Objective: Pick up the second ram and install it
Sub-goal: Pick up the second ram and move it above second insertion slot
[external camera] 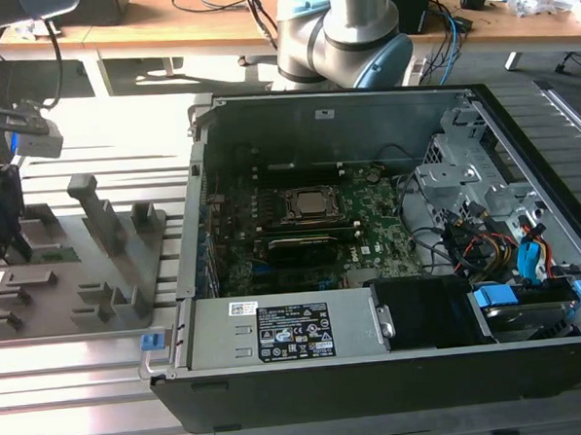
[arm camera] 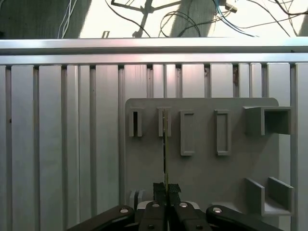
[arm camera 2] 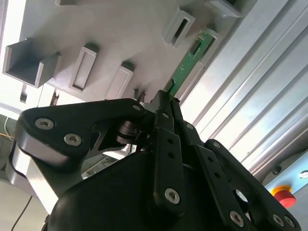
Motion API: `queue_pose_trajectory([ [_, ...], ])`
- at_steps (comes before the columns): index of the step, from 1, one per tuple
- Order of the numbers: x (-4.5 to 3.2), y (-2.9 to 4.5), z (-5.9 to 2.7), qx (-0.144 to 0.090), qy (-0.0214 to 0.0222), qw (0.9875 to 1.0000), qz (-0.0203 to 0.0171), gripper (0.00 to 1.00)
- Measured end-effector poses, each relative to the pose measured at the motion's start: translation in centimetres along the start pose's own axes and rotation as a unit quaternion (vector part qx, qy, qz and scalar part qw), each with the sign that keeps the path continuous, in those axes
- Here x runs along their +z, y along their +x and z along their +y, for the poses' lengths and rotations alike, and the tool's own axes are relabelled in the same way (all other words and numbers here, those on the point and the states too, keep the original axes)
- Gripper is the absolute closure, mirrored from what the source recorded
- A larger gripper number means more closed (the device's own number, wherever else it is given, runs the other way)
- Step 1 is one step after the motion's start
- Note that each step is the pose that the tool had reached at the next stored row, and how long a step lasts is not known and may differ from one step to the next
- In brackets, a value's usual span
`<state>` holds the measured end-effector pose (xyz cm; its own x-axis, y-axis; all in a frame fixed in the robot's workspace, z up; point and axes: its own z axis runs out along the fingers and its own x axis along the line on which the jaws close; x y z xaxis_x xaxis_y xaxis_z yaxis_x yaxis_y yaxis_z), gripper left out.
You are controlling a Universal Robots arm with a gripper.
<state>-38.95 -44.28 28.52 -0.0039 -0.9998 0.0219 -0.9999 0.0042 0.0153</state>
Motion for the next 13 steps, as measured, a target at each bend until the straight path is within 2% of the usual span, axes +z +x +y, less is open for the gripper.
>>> queue_pose_trajectory([
  [6, -2.36, -0.06, 0.04, 0.000, 0.0000, 1.0000, 0.0026, 0.87],
  [9, -3.25, -0.09, 0.05, 0.000, 0.0000, 1.0000, 0.0039, 0.87],
  [10, -3.79, -0.10, 0.06, 0.000, 0.0000, 1.0000, 0.0045, 0.87],
  [13, -4.50, -0.12, 0.07, 0.000, 0.0000, 1.0000, 0.0054, 0.87],
])
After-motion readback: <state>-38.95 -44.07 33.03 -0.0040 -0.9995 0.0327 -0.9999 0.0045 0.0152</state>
